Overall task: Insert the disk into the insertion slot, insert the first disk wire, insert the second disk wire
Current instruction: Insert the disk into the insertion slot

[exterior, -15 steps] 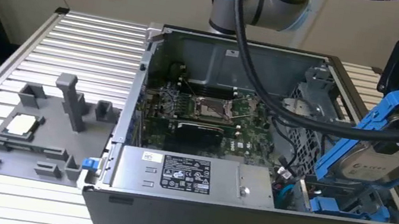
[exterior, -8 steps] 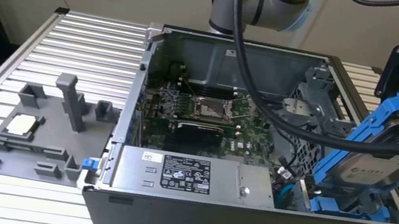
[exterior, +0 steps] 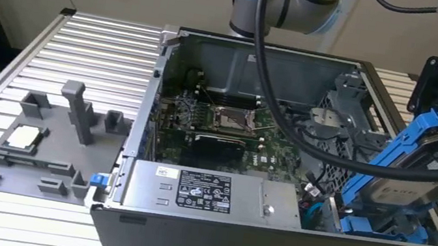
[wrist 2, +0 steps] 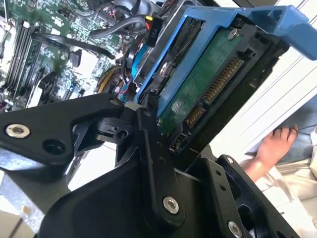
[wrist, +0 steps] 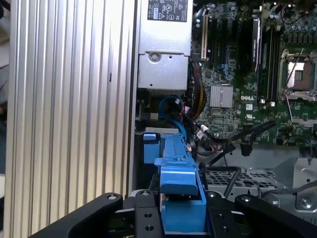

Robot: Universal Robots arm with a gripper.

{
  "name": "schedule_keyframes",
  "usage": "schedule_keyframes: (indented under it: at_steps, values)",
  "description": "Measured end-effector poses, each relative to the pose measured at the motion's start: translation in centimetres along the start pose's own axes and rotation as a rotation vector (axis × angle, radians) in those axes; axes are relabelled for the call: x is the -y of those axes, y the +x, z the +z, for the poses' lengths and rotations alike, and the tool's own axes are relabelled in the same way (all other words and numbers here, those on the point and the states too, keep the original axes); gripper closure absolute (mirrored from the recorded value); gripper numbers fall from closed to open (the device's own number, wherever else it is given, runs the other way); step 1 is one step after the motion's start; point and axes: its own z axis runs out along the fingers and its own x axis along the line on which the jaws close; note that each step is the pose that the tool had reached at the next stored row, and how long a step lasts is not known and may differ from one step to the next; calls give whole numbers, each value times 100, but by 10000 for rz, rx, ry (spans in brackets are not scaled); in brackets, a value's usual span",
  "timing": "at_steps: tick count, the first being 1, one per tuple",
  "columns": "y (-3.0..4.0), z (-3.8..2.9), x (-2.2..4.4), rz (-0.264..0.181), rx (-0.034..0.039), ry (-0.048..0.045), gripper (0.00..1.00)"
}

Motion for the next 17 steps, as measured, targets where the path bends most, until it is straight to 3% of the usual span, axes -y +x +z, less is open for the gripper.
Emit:
schedule_keyframes:
  at_steps: [17]
  values:
    - [1,126,28,-11,0,23,67]
